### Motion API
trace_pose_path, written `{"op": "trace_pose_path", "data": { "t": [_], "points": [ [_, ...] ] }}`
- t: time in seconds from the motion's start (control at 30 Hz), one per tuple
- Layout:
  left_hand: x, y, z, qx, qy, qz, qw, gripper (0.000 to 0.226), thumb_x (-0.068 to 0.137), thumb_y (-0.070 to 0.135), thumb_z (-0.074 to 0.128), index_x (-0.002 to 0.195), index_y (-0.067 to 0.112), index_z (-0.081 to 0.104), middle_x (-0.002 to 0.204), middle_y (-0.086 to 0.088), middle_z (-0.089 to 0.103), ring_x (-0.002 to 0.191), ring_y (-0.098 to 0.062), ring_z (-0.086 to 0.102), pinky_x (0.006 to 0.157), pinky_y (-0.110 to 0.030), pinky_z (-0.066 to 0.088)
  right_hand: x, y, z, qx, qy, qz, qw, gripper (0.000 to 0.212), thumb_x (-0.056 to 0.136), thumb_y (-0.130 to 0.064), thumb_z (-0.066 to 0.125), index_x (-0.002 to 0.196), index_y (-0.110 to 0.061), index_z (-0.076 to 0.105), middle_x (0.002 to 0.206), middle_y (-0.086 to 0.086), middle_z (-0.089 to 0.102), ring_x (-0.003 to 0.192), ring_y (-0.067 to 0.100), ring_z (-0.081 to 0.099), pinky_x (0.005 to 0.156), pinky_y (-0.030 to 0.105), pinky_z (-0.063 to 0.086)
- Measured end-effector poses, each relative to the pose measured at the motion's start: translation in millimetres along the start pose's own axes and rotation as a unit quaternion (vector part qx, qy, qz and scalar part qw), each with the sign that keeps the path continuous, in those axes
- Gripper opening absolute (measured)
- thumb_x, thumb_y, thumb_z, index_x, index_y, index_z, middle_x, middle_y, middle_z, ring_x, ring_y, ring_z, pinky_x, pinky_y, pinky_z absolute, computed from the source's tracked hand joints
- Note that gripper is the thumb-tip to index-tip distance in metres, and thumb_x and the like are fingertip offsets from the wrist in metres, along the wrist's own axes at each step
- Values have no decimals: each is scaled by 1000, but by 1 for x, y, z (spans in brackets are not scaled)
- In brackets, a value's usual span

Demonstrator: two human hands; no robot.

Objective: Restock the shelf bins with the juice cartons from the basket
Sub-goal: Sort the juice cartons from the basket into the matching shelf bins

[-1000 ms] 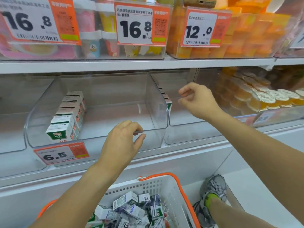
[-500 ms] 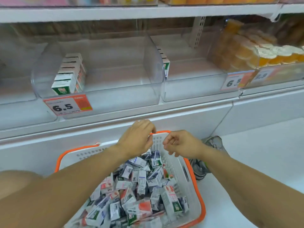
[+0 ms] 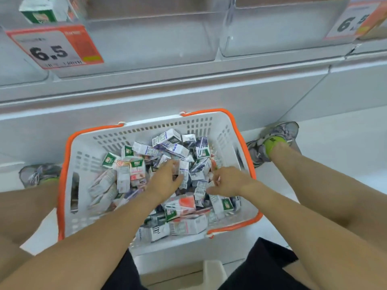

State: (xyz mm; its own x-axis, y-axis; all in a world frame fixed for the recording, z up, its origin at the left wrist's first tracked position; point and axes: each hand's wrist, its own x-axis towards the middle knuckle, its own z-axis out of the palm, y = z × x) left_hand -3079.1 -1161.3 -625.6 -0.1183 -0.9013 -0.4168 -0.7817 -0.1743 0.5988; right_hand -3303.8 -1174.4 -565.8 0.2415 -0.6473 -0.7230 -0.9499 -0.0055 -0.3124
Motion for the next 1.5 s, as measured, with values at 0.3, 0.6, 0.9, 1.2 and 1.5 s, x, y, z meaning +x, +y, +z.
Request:
{"op": "trace_pose_path", "data": {
  "t": [0.3, 0.6, 0.9, 1.2, 1.5],
  "points": [
    [14, 8, 13, -40, 24, -7, 999, 66, 89, 47, 65, 142, 14, 42, 128, -7, 58, 103, -20, 59, 84, -29, 44, -3, -1, -15, 93, 95, -2, 991, 49, 73, -48, 84, 110, -21, 67, 104, -6, 62, 93, 11, 64, 78, 24, 46],
    [14, 13, 8, -76, 25, -19, 997, 47, 80, 24, 80, 120, 15, 57, 83, 0, 65, 83, -25, 63, 65, -27, 41, -4, 4, -27, 107, 100, 16, 989, 56, 76, -31, 78, 127, -32, 54, 121, 4, 39, 96, 18, 54, 83, 26, 41],
    [12, 22, -28, -268, 28, -136, 953, 39, 85, 17, 71, 116, 18, 48, 93, -7, 64, 75, -21, 65, 71, -36, 56, -18, -14, -34, -22, 23, 32, 999, 53, 81, -35, 71, 122, -6, 56, 109, 8, 65, 96, 27, 64, 80, 37, 56],
    [-5, 62, -79, -526, -124, -122, 833, 36, 90, 24, 67, 114, -2, 63, 96, -16, 72, 76, -25, 65, 88, -35, 46, -41, -39, -81, 544, 37, -15, 838, 22, 93, -19, 58, 101, 0, 64, 85, 17, 71, 79, 35, 72, 85, 48, 60],
    [-40, 95, -140, -553, -52, -81, 828, 54, 72, 19, 80, 119, 1, 62, 105, -20, 74, 84, -30, 72, 77, -37, 58, -61, -74, -106, 515, 3, -120, 849, 24, 94, -28, 64, 107, -10, 74, 94, 12, 73, 91, 31, 75, 90, 41, 58]
  ]
}}
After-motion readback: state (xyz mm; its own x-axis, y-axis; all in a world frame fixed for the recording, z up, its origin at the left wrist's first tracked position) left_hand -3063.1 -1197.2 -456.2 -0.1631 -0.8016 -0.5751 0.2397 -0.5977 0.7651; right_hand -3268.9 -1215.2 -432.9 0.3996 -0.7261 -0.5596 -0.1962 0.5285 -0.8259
